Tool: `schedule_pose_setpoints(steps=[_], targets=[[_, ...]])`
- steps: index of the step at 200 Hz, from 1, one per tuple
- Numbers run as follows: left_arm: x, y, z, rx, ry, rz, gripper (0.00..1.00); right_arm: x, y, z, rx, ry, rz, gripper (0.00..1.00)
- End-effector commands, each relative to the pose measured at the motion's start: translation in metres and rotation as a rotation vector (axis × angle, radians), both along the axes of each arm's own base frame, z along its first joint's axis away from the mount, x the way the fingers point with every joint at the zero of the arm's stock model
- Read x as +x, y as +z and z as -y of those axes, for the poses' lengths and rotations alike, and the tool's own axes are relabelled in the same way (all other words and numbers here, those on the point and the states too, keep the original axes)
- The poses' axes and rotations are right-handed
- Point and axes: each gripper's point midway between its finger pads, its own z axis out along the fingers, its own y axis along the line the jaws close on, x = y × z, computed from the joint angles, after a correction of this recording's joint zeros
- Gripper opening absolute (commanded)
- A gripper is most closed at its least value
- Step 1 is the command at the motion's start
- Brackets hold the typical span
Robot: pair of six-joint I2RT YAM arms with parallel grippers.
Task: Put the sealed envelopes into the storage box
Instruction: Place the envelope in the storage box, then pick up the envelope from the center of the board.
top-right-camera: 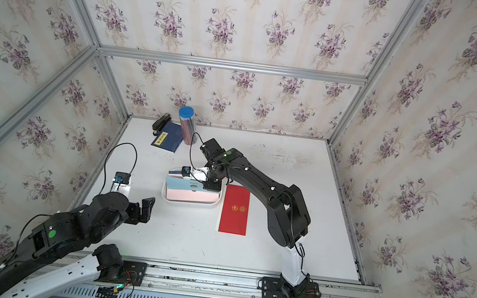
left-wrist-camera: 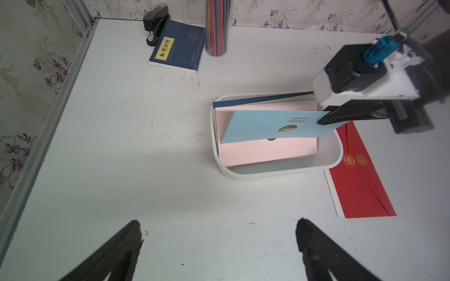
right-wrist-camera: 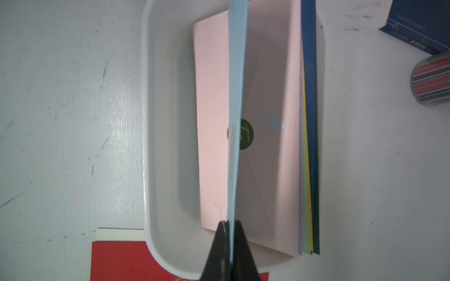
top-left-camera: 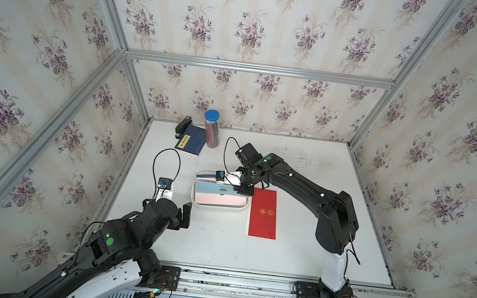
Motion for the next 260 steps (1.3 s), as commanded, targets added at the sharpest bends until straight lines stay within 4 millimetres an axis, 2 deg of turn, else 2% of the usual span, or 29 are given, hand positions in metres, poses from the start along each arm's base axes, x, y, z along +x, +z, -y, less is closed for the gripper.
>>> schedule_pose_setpoints(steps=[1, 36, 70, 103, 139, 162, 186, 204, 219, 243, 260], targets=[[0.002, 0.001, -0.003, 0.005, 0.019, 0.015, 1.00, -0.008, -0.007, 0.001, -0.010, 0.023, -0.046, 0.00], [0.003, 0.001, -0.002, 0.004, 0.017, 0.014, 1.00, -0.008, -0.016, -0.001, -0.017, 0.016, -0.069, 0.00], [0.002, 0.001, -0.001, 0.004, 0.013, 0.016, 1.00, 0.004, -0.015, -0.006, 0.004, -0.038, -0.033, 0.23], [0.002, 0.001, 0.000, 0.005, 0.011, 0.017, 1.00, 0.023, -0.010, -0.012, 0.033, -0.095, 0.035, 0.34], [0.001, 0.001, -0.001, 0.006, 0.010, 0.019, 1.00, 0.046, 0.017, -0.025, 0.149, -0.185, 0.103, 0.38], [0.001, 0.001, 0.000, 0.005, 0.008, 0.021, 1.00, 0.067, 0.045, -0.023, 0.235, -0.300, 0.172, 0.38], [0.001, -0.001, 0.003, 0.005, -0.007, 0.014, 1.00, 0.079, 0.085, -0.006, 0.401, -0.451, 0.187, 0.38], [0.001, -0.003, 0.011, 0.003, -0.042, 0.001, 1.00, 0.080, 0.109, 0.020, 0.547, -0.611, 0.185, 0.40], [0.003, -0.005, 0.026, -0.009, -0.107, -0.015, 0.99, 0.076, 0.119, 0.047, 0.665, -0.756, 0.112, 0.41], [0.002, -0.011, 0.065, -0.054, -0.258, -0.078, 0.90, 0.058, 0.111, 0.093, 0.803, -0.991, -0.021, 0.41], [0.001, -0.018, 0.097, -0.080, -0.364, -0.164, 0.77, 0.039, 0.088, 0.128, 0.864, -1.177, -0.093, 0.42]])
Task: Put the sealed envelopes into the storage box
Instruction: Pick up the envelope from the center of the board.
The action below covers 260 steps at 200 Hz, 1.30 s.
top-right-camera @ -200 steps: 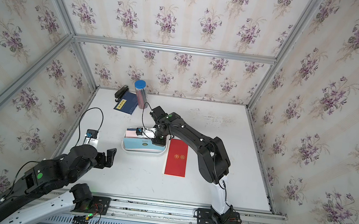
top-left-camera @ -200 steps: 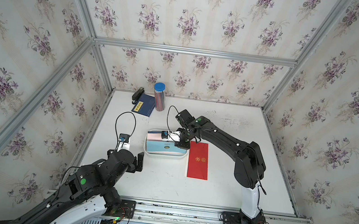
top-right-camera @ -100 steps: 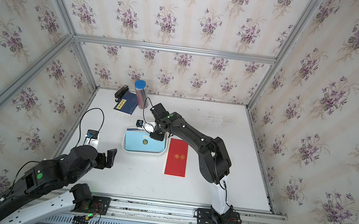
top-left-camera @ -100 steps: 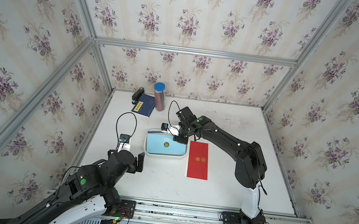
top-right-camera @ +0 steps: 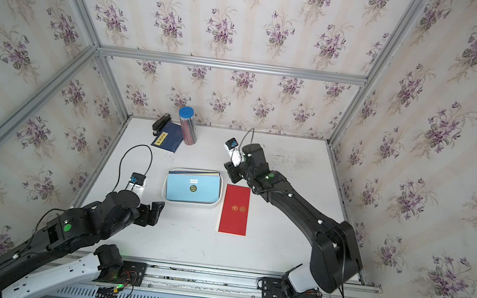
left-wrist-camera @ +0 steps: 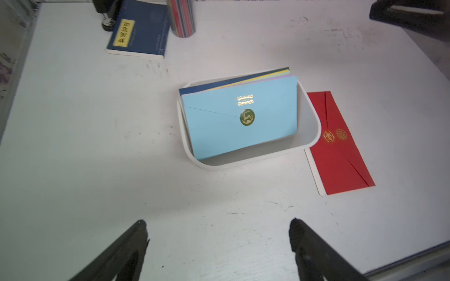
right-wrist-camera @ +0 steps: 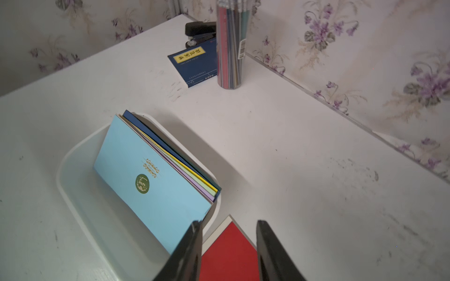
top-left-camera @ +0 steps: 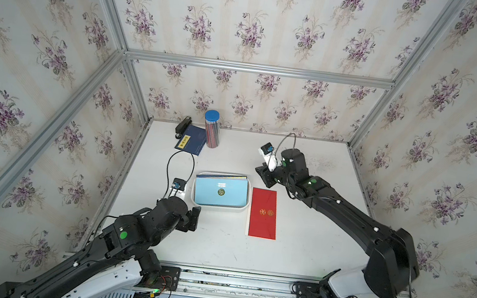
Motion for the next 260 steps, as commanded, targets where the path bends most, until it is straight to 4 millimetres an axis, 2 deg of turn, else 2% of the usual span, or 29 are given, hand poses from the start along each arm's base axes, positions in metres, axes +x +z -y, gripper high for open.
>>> schedule_pose_setpoints(steps=[1, 16, 27, 45, 56, 76, 107, 132, 174, 207, 212, 260], targets=[[-0.002, 0.001, 0.051, -0.083, -0.191, -0.078, 0.75, -0.011, -0.002, 0.030, 0.284, -0.256, -0.120, 0.42], [-0.001, -0.012, 0.074, -0.056, -0.251, -0.189, 0.57, -0.028, -0.027, 0.056, 0.329, -0.360, -0.196, 0.40], [0.003, -0.024, 0.093, -0.034, -0.292, -0.258, 0.39, -0.042, -0.045, 0.070, 0.336, -0.419, -0.232, 0.40], [0.008, -0.038, 0.124, 0.000, -0.343, -0.293, 0.20, -0.063, -0.066, 0.080, 0.362, -0.425, -0.266, 0.39], [0.011, -0.044, 0.144, 0.008, -0.371, -0.292, 0.15, -0.073, -0.077, 0.085, 0.372, -0.434, -0.284, 0.40], [0.017, -0.055, 0.177, 0.015, -0.416, -0.310, 0.12, -0.086, -0.092, 0.093, 0.375, -0.456, -0.323, 0.41], [0.025, -0.083, 0.210, 0.135, -0.440, -0.338, 0.05, -0.099, -0.107, 0.090, 0.393, -0.427, -0.370, 0.40], [0.032, -0.106, 0.217, 0.204, -0.402, -0.381, 0.01, -0.102, -0.114, 0.089, 0.407, -0.427, -0.396, 0.41], [0.040, -0.136, 0.213, 0.259, -0.319, -0.420, 0.00, -0.104, -0.136, 0.086, 0.379, -0.453, -0.481, 0.41], [0.041, -0.149, 0.215, 0.272, -0.314, -0.437, 0.00, -0.105, -0.150, 0.084, 0.363, -0.466, -0.528, 0.42], [0.041, -0.151, 0.215, 0.273, -0.313, -0.439, 0.00, -0.098, -0.151, 0.092, 0.373, -0.500, -0.529, 0.41], [0.038, -0.165, 0.216, 0.283, -0.313, -0.468, 0.00, -0.099, -0.170, 0.089, 0.358, -0.523, -0.602, 0.42]])
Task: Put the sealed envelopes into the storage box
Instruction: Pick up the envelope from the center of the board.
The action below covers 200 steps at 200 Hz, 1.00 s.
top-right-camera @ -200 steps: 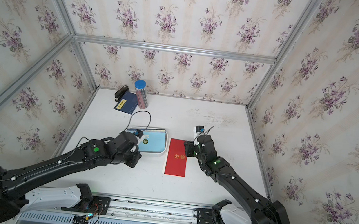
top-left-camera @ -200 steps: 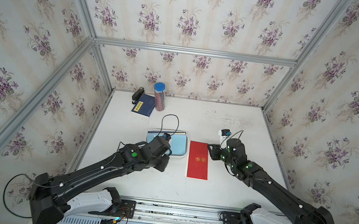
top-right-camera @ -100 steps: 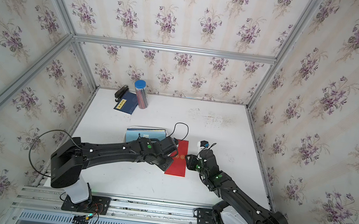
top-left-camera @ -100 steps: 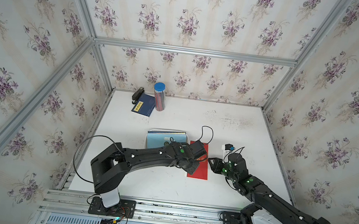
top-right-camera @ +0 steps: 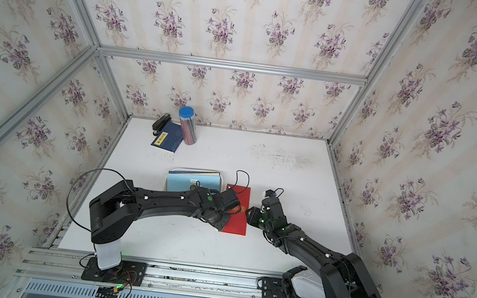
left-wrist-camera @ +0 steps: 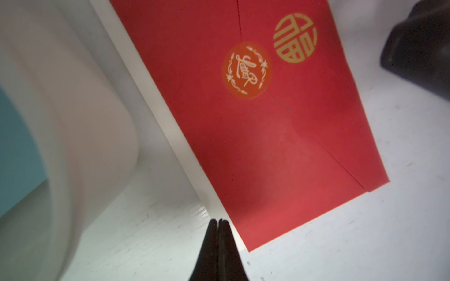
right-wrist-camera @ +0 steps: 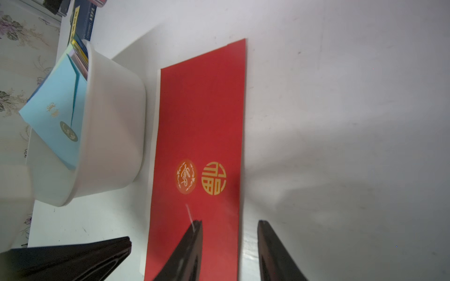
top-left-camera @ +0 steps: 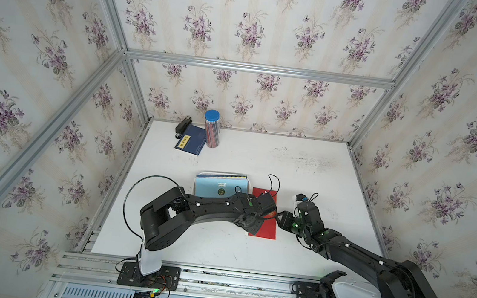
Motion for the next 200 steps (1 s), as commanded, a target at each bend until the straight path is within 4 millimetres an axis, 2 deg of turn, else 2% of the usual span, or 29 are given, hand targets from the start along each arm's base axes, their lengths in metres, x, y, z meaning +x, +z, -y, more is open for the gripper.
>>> schedule_pose_setpoints(steps=[1, 48, 102, 125, 170, 200], targets=[[0.002, -0.003, 0.003, -0.004, 0.011, 0.004, 0.00, 0.004, 0.000, -0.005, 0.026, -0.005, -0.006, 0.42], [0.001, -0.010, 0.002, 0.007, 0.010, -0.006, 0.00, 0.000, -0.013, -0.011, 0.052, 0.005, -0.067, 0.42], [0.000, -0.015, 0.001, 0.009, 0.011, -0.015, 0.00, -0.005, -0.015, -0.030, 0.146, 0.047, -0.133, 0.41], [-0.001, -0.018, 0.000, 0.014, 0.011, -0.018, 0.00, -0.002, -0.008, -0.031, 0.162, 0.043, -0.121, 0.40], [-0.002, -0.027, -0.001, 0.022, 0.013, -0.030, 0.00, 0.005, 0.027, -0.040, 0.260, 0.047, -0.056, 0.40], [-0.002, -0.027, -0.001, 0.018, 0.014, -0.029, 0.00, 0.004, 0.034, -0.039, 0.282, 0.046, -0.040, 0.40]])
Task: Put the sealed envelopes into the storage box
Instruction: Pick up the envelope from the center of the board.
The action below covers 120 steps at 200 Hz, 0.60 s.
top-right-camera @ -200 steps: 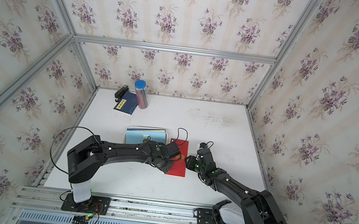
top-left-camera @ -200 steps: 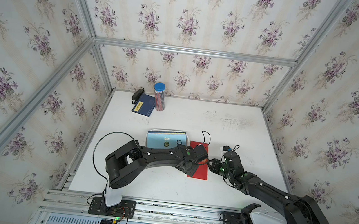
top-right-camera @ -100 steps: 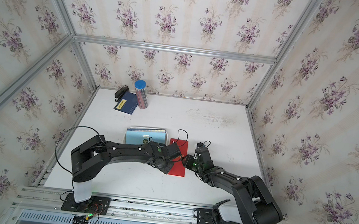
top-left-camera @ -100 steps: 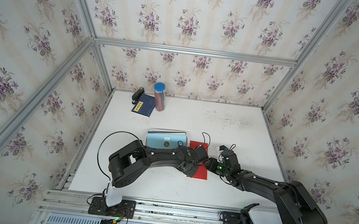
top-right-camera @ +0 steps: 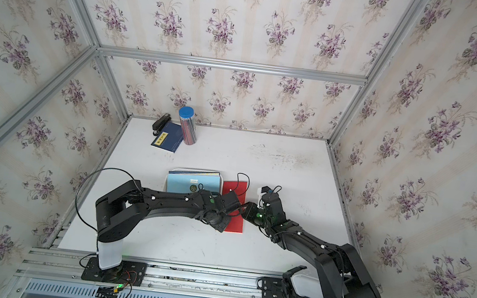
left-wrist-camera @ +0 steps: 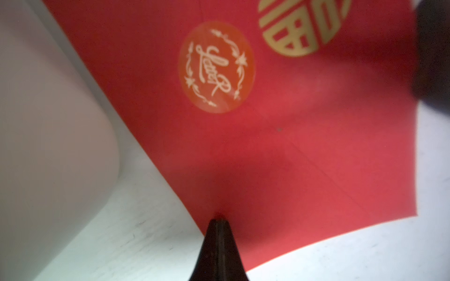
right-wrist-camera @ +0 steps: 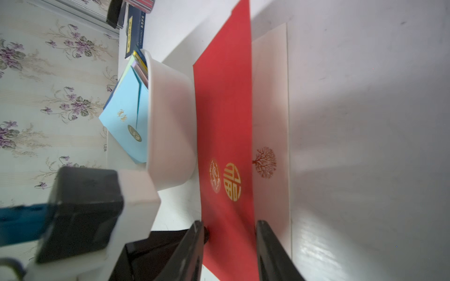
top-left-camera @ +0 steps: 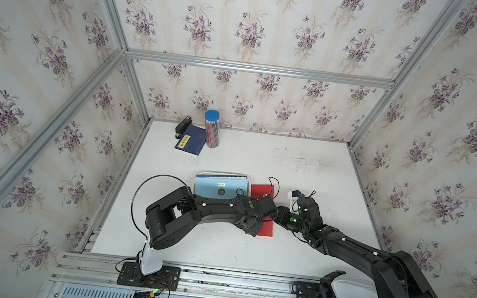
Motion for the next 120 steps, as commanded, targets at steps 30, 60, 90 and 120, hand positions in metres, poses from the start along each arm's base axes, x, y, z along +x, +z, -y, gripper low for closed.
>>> schedule_pose_setpoints(steps=[30, 60, 90, 120], targets=[[-0.004, -0.007, -0.003, 0.006, 0.004, -0.021, 0.00, -0.004, 0.003, -0.003, 0.055, 0.005, -0.001, 0.38], [-0.005, -0.009, -0.003, 0.005, 0.003, -0.025, 0.00, -0.006, 0.002, -0.006, 0.081, 0.025, 0.015, 0.35], [-0.005, -0.008, -0.004, 0.004, 0.005, -0.021, 0.00, -0.007, 0.001, -0.006, 0.075, 0.050, 0.064, 0.33], [-0.005, -0.008, -0.003, 0.003, 0.003, -0.020, 0.00, -0.011, 0.007, -0.006, 0.102, 0.070, 0.124, 0.31]])
